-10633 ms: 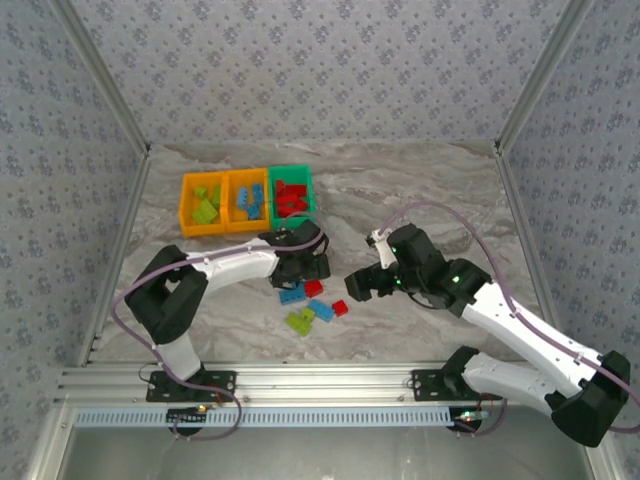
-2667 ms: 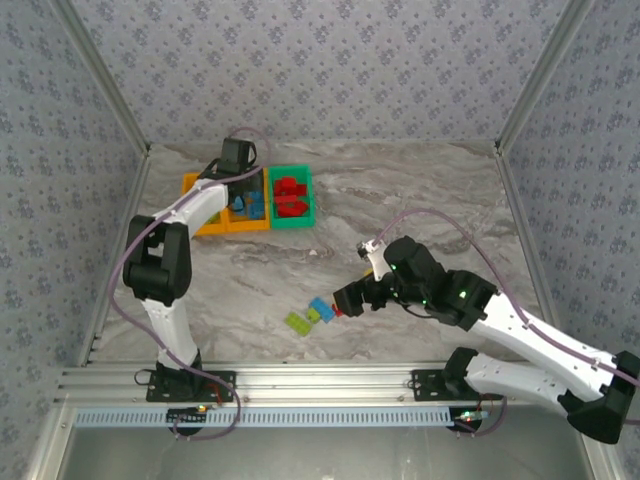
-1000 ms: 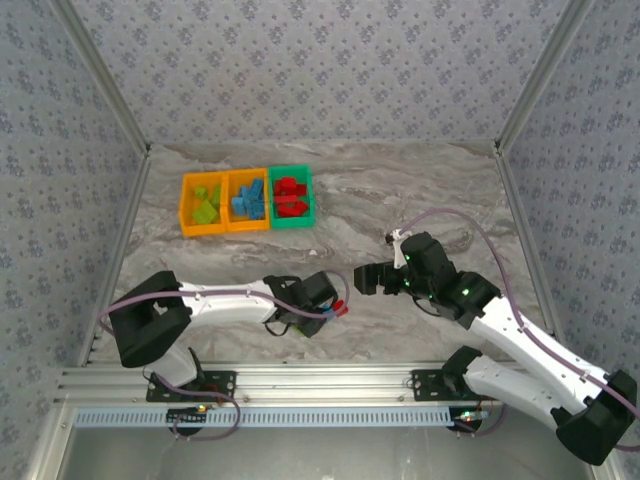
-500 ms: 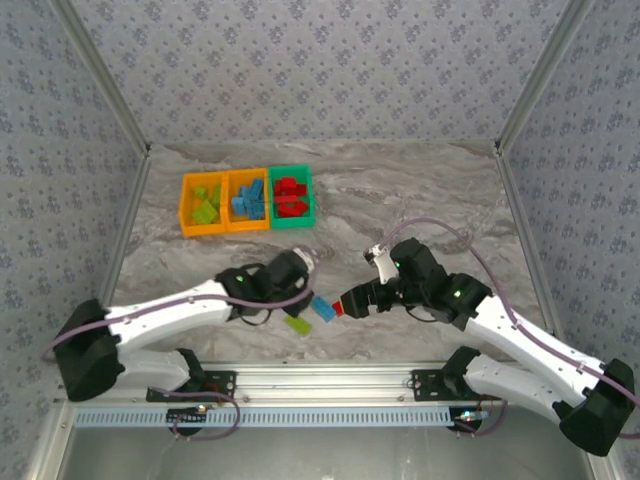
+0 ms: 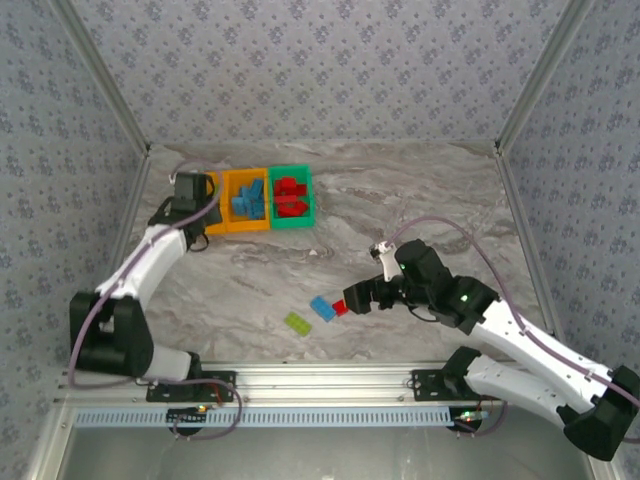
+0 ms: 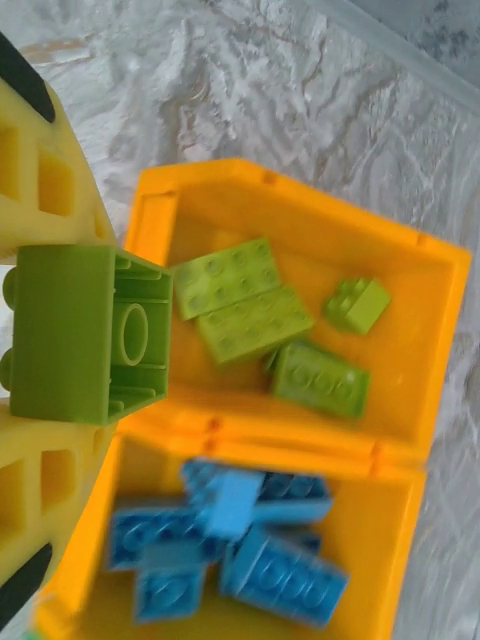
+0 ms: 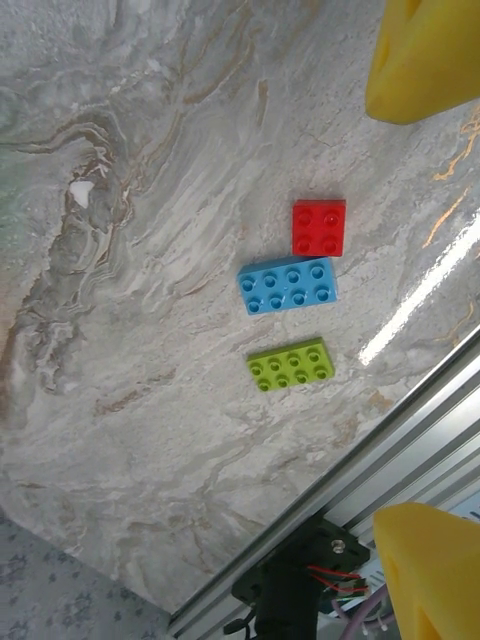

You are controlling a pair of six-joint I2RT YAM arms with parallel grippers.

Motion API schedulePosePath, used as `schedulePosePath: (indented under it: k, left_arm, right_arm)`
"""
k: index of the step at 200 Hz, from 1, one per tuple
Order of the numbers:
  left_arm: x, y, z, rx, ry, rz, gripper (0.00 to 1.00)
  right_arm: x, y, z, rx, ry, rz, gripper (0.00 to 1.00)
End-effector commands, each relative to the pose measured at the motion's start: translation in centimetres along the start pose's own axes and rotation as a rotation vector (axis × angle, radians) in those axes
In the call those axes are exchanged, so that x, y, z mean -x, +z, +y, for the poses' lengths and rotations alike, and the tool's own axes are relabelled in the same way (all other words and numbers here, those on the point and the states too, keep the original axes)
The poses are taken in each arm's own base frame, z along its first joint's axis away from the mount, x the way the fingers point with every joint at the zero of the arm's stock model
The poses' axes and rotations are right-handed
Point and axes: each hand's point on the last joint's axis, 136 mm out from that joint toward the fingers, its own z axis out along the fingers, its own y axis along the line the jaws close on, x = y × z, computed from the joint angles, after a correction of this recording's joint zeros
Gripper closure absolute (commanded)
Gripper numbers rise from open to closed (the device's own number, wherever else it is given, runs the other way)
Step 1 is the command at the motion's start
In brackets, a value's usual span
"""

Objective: Sort the legos into containers by color

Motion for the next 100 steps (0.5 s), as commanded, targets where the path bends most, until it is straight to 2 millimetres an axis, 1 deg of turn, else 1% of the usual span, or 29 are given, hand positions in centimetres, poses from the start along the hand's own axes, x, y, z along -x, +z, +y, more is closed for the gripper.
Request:
schedulePosePath:
  k: [1,21,36,44,59,73,88,100]
  left_arm:
    - [3.7,1.8,0.3,0.109,-0.073,-0.074,0.68]
    - [4.5,4.5,1.1,0.214,-0.093,-0.046,0.67]
    - [4.8,6.2,1.1,0.231,-0.109,-0.025,0.67]
    - [4.9,7.0,1.2,0.238,-0.113,-0.020,0.63]
    - [4.9,8.2,1.6,0.253,-0.128,0.000,0.52]
    - [4.7,8.9,2.0,0.269,-0.141,0.020,0.45]
    - [4.5,9.2,1.8,0.255,-0.136,0.032,0.45]
    - [4.6,8.9,1.4,0.227,-0.141,0.037,0.45]
  right_arm:
    - [0.3,-0.8,-0.1,-0.017,0.025,-0.033,0.01]
    - [0.5,-1.1,-0.1,-0.020,0.028,-0.038,0.01]
    - [0.5,-1.5,0.1,-0.025,0.024,-0.035,0.01]
    - [0.5,-1.7,0.2,-0.026,0.022,-0.037,0.00]
    - [0.5,-2.0,0.3,-0.030,0.019,-0.043,0.01]
    - [0.3,-2.3,0.3,-0.035,0.018,-0.047,0.01]
    - [0.1,-2.5,0.2,-0.037,0.019,-0.052,0.01]
    - [0.0,-2.5,0.2,-0.037,0.020,-0.053,0.01]
